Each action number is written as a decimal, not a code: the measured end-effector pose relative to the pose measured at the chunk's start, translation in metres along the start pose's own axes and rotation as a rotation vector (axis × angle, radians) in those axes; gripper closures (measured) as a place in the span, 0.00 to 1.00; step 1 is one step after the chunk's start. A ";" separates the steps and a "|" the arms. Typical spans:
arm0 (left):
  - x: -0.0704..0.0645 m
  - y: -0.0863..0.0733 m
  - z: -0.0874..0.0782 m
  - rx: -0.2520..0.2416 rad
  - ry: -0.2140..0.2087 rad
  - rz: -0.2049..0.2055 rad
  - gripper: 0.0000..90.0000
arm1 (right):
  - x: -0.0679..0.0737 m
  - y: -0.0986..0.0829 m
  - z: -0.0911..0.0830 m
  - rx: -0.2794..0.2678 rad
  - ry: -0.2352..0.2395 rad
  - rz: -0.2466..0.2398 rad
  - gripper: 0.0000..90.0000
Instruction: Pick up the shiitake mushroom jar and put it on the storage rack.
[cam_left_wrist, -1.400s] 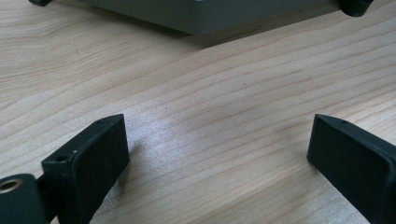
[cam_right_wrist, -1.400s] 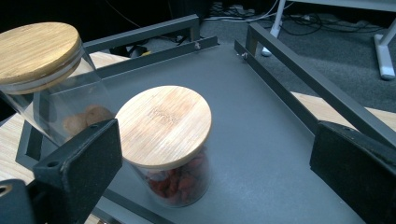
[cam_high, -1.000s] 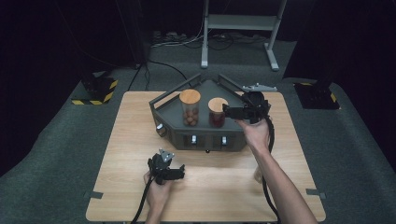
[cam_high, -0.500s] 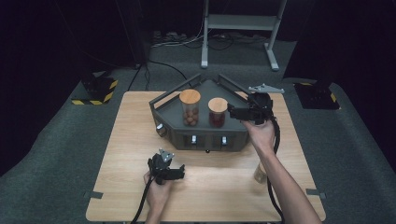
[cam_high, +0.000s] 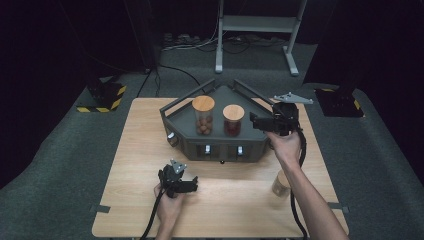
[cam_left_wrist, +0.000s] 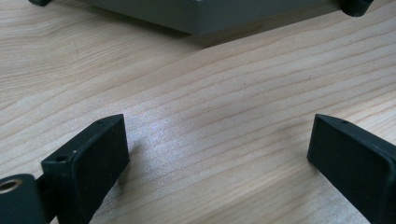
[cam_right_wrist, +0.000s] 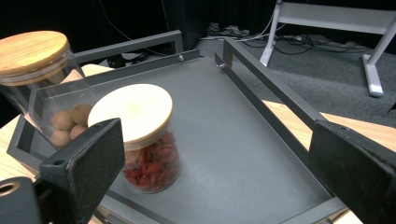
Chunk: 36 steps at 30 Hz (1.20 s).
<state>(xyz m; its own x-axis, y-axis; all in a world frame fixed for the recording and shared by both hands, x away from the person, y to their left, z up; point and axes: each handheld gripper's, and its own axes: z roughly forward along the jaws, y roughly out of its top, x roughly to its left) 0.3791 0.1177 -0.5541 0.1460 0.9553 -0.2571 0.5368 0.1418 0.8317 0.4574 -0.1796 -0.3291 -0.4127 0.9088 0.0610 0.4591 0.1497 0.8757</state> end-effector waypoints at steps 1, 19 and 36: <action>0.000 0.000 0.000 0.000 0.000 0.000 0.06 | -0.001 0.000 0.000 -0.002 -0.001 0.001 0.04; 0.000 0.000 0.000 0.001 0.000 0.002 0.06 | -0.019 -0.010 -0.012 -0.016 -0.010 0.032 0.04; 0.000 0.000 0.000 0.002 0.000 0.003 0.06 | -0.032 -0.022 -0.021 -0.031 0.000 0.040 0.05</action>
<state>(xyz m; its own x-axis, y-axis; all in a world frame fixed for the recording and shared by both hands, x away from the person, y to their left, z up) 0.3791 0.1179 -0.5541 0.1476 0.9556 -0.2549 0.5380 0.1387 0.8315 0.4443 -0.2198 -0.3402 -0.3941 0.9140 0.0964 0.4509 0.1009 0.8869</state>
